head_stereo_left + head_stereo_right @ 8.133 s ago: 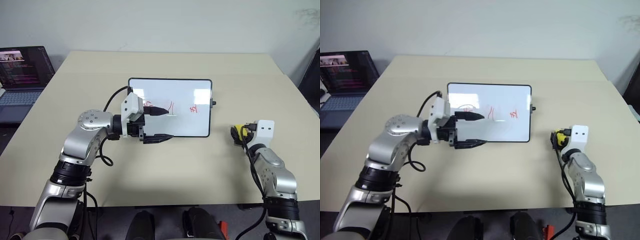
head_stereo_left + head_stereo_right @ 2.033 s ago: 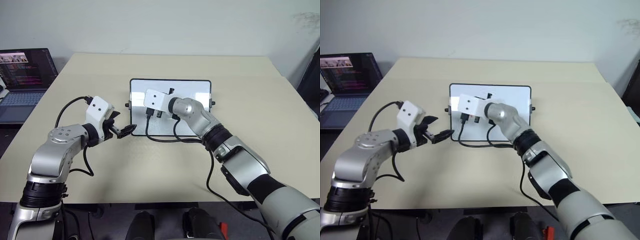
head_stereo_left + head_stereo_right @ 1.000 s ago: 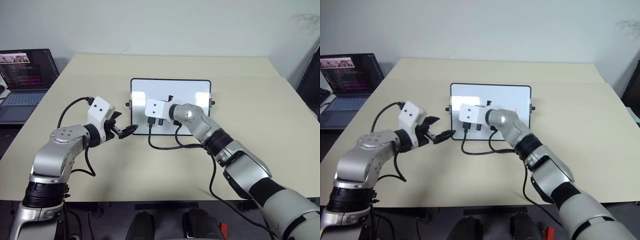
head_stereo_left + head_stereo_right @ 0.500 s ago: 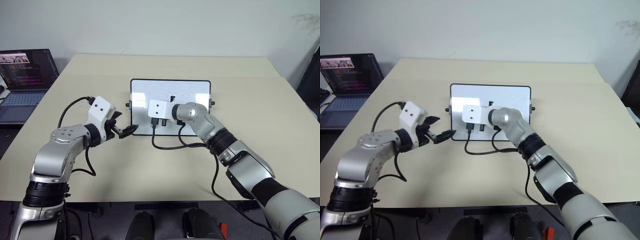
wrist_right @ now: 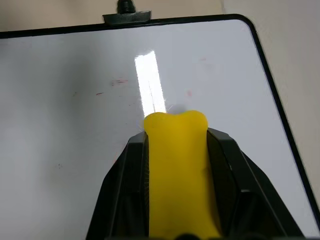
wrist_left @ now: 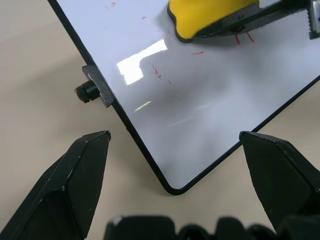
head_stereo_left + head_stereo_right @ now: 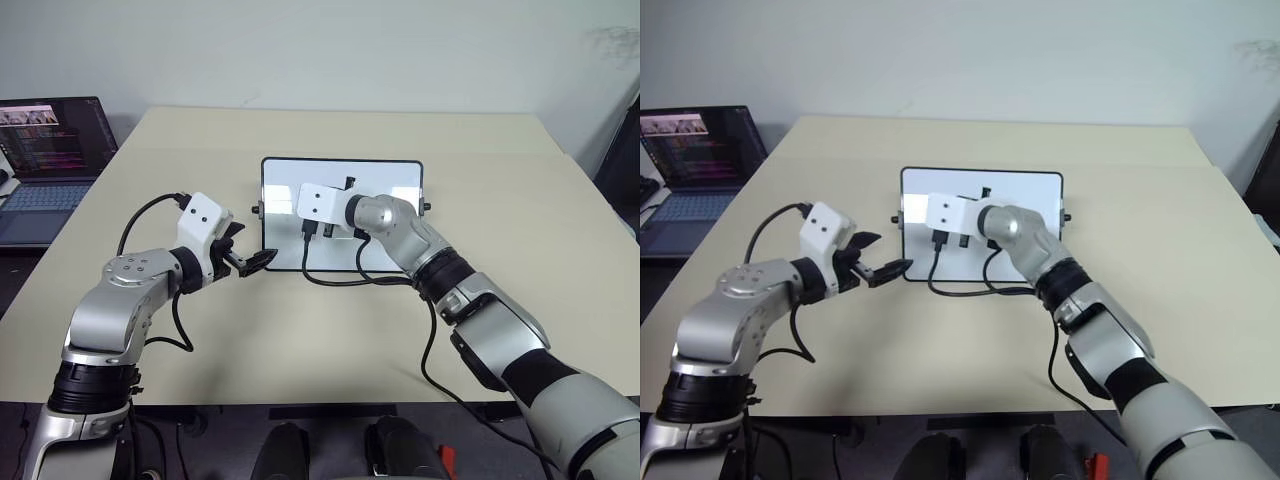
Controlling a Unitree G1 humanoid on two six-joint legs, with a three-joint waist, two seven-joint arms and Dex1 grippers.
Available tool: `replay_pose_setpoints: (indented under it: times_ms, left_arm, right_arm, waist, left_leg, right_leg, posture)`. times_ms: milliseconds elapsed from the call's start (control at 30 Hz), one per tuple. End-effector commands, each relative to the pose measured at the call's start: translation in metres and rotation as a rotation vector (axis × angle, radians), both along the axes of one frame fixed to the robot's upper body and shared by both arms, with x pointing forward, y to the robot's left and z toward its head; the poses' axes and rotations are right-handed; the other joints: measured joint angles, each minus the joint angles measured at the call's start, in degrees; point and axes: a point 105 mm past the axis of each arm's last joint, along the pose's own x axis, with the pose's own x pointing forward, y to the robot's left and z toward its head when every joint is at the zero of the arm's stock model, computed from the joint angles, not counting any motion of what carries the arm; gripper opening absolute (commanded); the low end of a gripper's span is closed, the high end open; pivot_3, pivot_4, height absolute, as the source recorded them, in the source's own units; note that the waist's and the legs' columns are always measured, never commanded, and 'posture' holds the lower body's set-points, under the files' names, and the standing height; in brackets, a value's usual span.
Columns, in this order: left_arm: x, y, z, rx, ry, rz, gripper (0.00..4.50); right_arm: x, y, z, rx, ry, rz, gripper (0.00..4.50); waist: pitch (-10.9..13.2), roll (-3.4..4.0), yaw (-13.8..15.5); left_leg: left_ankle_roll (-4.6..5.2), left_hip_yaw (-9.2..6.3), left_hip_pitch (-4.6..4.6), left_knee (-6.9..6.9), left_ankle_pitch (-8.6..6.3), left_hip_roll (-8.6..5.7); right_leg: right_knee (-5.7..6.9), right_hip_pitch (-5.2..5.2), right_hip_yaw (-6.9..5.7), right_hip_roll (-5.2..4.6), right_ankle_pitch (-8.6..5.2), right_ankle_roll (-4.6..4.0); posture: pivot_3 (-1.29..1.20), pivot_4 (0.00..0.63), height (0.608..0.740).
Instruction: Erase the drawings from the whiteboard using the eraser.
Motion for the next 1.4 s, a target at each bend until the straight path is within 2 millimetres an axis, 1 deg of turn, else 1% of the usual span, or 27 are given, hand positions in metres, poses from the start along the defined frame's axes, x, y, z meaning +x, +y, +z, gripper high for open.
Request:
replay_pose_setpoints:
  times_ms: [33,133,233,300,367,467,567,633,700,733,767,867,900,933,967,1100,1133,1200,1300,1400]
  left_arm:
    - [0.000,-0.003,0.010,0.004,-0.047,-0.017,4.50]
    - [0.000,-0.005,0.012,-0.002,-0.049,-0.023,4.50]
    - [0.000,-0.005,0.012,-0.001,-0.050,-0.024,4.50]
    - [0.001,-0.005,0.012,-0.002,-0.050,-0.024,4.50]
    - [0.000,-0.006,0.012,-0.002,-0.050,-0.025,4.50]
    - [0.000,-0.007,0.012,-0.004,-0.050,-0.028,4.50]
    - [0.000,-0.007,0.012,-0.004,-0.051,-0.031,4.50]
    - [0.000,-0.008,0.012,-0.005,-0.051,-0.031,4.50]
    - [0.000,-0.008,0.012,-0.005,-0.051,-0.031,4.50]
    - [0.000,-0.007,0.012,-0.005,-0.051,-0.030,4.50]
    - [0.000,-0.007,0.012,-0.004,-0.051,-0.030,4.50]
    - [-0.001,-0.007,0.012,-0.004,-0.051,-0.029,4.50]
    - [-0.001,-0.007,0.012,-0.004,-0.051,-0.029,4.50]
    - [-0.001,-0.007,0.011,-0.004,-0.050,-0.029,4.50]
    - [-0.001,-0.007,0.011,-0.004,-0.049,-0.029,4.50]
    - [-0.001,-0.008,0.010,-0.004,-0.047,-0.031,4.50]
    - [-0.001,-0.008,0.010,-0.004,-0.046,-0.033,4.50]
    - [-0.001,-0.009,0.010,-0.004,-0.046,-0.036,4.50]
    - [-0.001,-0.009,0.009,-0.004,-0.046,-0.039,4.50]
    - [-0.001,-0.010,0.009,-0.006,-0.044,-0.042,4.50]
  right_arm:
    - [0.000,-0.038,-0.055,-0.178,0.161,-0.084,1.25]
    - [-0.002,-0.040,-0.058,-0.199,0.174,-0.076,1.25]
    - [0.000,-0.038,-0.053,-0.190,0.148,-0.076,1.25]
    - [0.007,-0.034,-0.037,-0.148,0.065,-0.093,1.25]
    - [0.016,-0.031,-0.014,-0.077,-0.044,-0.124,1.25]
    - [0.021,-0.024,0.011,0.011,-0.134,-0.138,1.25]
    - [0.020,-0.016,0.017,0.031,-0.147,-0.119,1.25]
    - [0.018,-0.010,0.013,0.026,-0.127,-0.101,1.25]
    - [0.013,-0.005,0.002,0.009,-0.077,-0.077,1.25]
    - [0.008,-0.005,-0.010,-0.024,-0.028,-0.058,1.25]
    - [0.004,-0.004,-0.019,-0.048,0.007,-0.044,1.25]
    - [-0.003,-0.011,-0.040,-0.120,0.086,-0.027,1.25]
    - [-0.004,-0.018,-0.048,-0.158,0.111,-0.028,1.25]
    - [-0.003,-0.026,-0.052,-0.177,0.115,-0.041,1.25]
    - [-0.002,-0.031,-0.054,-0.187,0.116,-0.051,1.25]
    - [0.003,-0.045,-0.045,-0.170,0.104,-0.083,1.25]
    - [0.004,-0.051,-0.044,-0.170,0.108,-0.097,1.25]
    - [0.005,-0.063,-0.048,-0.176,0.126,-0.121,1.25]
    - [0.001,-0.077,-0.060,-0.197,0.169,-0.145,1.25]
    - [-0.006,-0.078,-0.067,-0.207,0.189,-0.132,1.25]
  waist:
    - [0.0,0.00,0.0]
    - [0.0,0.01,0.0]
    - [0.0,0.01,0.0]
    - [0.0,0.02,0.0]
    - [0.0,0.05,0.0]
    - [0.1,0.07,0.0]
    - [0.1,0.07,0.0]
    - [0.1,0.06,-0.1]
    - [0.1,0.06,-0.2]
    - [0.1,0.06,-0.2]
    - [0.1,0.04,-0.2]
    - [0.1,0.04,-0.2]
    - [0.1,0.04,-0.2]
    - [0.1,0.03,-0.2]
    - [0.1,0.03,-0.1]
    - [0.1,0.03,0.3]
    - [0.1,0.03,0.4]
    - [0.1,0.02,0.5]
    - [0.0,0.01,0.7]
    - [0.0,0.00,0.8]
  left_leg:
    - [0.00,0.00,0.06,0.00,0.00,0.00]
    - [0.00,-0.08,0.25,0.00,0.00,0.00]
    - [0.01,-0.12,0.30,0.01,0.00,0.01]
    - [0.01,-0.13,0.30,0.01,0.00,0.01]
    - [0.01,-0.12,0.29,0.01,0.00,0.02]
    - [0.01,-0.13,0.24,0.01,0.01,0.02]
    - [0.01,-0.09,0.10,0.00,0.01,0.00]
    - [0.00,-0.03,0.03,-0.08,0.00,-0.02]
    - [0.00,0.04,-0.03,-0.19,-0.01,-0.02]
    - [0.00,0.07,-0.06,-0.24,0.00,-0.02]
    - [0.00,0.10,-0.08,-0.29,0.00,-0.02]
    - [0.00,0.11,-0.07,-0.41,0.00,-0.02]
    - [0.00,0.10,-0.06,-0.42,0.00,-0.02]
    - [0.01,0.11,-0.06,-0.42,0.00,-0.02]
    - [0.01,0.10,-0.05,-0.42,0.00,-0.02]
    - [0.09,0.05,-0.01,-0.41,0.08,-0.09]
    - [0.13,0.04,-0.01,-0.41,0.10,-0.11]
    - [0.15,0.05,-0.01,-0.40,0.11,-0.13]
    - [0.15,0.04,0.03,-0.40,0.12,-0.13]
    - [0.15,-0.02,0.21,-0.40,0.12,-0.13]
  right_leg:
    - [0.00,0.06,0.00,0.00,0.00,0.01]
    - [-0.03,0.26,-0.07,0.00,0.00,0.01]
    - [-0.03,0.32,-0.09,0.00,0.00,0.00]
    - [-0.03,0.32,-0.11,0.00,-0.01,0.00]
    - [-0.04,0.32,-0.11,0.00,-0.01,0.00]
    - [-0.03,0.27,-0.11,-0.01,0.00,-0.02]
    - [-0.09,0.18,-0.10,-0.03,0.00,-0.02]
    - [-0.13,0.10,-0.07,-0.06,-0.01,-0.03]
    - [-0.13,-0.03,-0.01,-0.07,-0.01,-0.03]
    - [-0.13,-0.12,0.02,-0.07,-0.01,-0.03]
    - [-0.12,-0.19,0.04,-0.07,-0.01,-0.03]
    - [-0.11,-0.25,0.04,-0.06,-0.01,-0.03]
    - [-0.10,-0.25,0.03,-0.06,-0.01,-0.03]
    - [-0.10,-0.24,0.04,-0.06,-0.01,-0.02]
    - [-0.10,-0.24,0.03,-0.06,-0.01,-0.02]
    - [-0.09,-0.17,-0.03,-0.12,0.00,0.00]
    - [-0.10,-0.15,-0.05,-0.16,0.01,0.01]
    - [-0.11,-0.11,-0.12,-0.22,0.00,0.01]
    - [-0.13,-0.02,-0.15,-0.24,0.00,0.01]
    - [-0.17,0.20,-0.20,-0.24,-0.01,0.00]
  posture:
    - [0.00,0.150,0.740]
    - [0.00,0.150,0.740]
    - [0.00,0.150,0.740]
    - [0.00,0.150,0.740]
    - [0.00,0.150,0.740]
    - [0.00,0.150,0.740]
    - [0.00,0.150,0.740]
    - [0.00,0.150,0.740]
    - [0.00,0.150,0.740]
    - [0.00,0.150,0.740]
    - [0.00,0.150,0.740]
    - [0.00,0.150,0.740]
    - [0.00,0.150,0.740]
    - [0.00,0.150,0.740]
    - [0.00,0.150,0.740]
    - [0.00,0.150,0.740]
    - [0.00,0.150,0.740]
    - [0.00,0.150,0.740]
    - [0.00,0.150,0.740]
    - [0.00,0.150,0.740]
